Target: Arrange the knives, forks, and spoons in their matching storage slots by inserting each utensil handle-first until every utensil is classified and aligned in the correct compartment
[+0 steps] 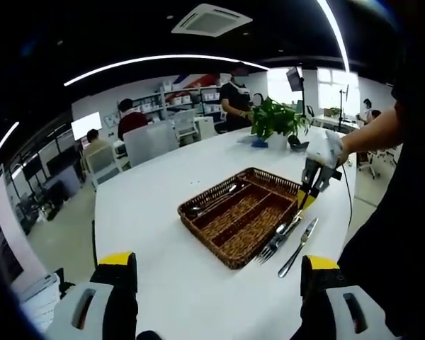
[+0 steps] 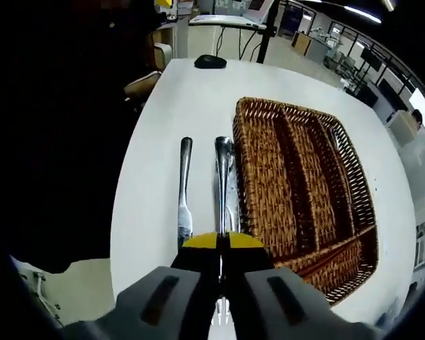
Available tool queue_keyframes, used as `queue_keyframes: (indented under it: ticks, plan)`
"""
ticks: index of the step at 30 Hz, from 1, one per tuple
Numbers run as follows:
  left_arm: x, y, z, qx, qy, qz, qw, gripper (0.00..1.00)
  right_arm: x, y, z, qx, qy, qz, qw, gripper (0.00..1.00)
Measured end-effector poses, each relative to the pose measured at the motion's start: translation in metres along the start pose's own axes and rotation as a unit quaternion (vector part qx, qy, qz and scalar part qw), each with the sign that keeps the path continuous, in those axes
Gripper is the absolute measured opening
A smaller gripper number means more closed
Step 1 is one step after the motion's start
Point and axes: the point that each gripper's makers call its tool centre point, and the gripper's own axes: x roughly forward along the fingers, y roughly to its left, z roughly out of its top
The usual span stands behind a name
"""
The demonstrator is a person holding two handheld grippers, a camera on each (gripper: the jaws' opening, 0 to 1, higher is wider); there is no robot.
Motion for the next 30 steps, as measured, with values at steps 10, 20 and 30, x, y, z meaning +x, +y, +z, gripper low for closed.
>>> queue_keyframes:
  ticks: [10,20,30]
  plan:
    - [0.003,-0.004,0.005,0.003,-0.002,-0.004,1.0,1.0,-0.04,-0.008,0.028,-0.012,0.001,0.004,0.9999,0.0]
    - [0.008,-0.013,0.024,-0.02,-0.026,-0.03,0.999,1.0,-0.074,-0.022,0.045,-0.043,0.013,-0.028,0.9986,0.0]
    - [0.014,-0.028,0.014,0.013,0.028,-0.054,0.9981,1.0,-0.09,-0.032,0.048,-0.056,0.021,-0.044,0.9972,0.0]
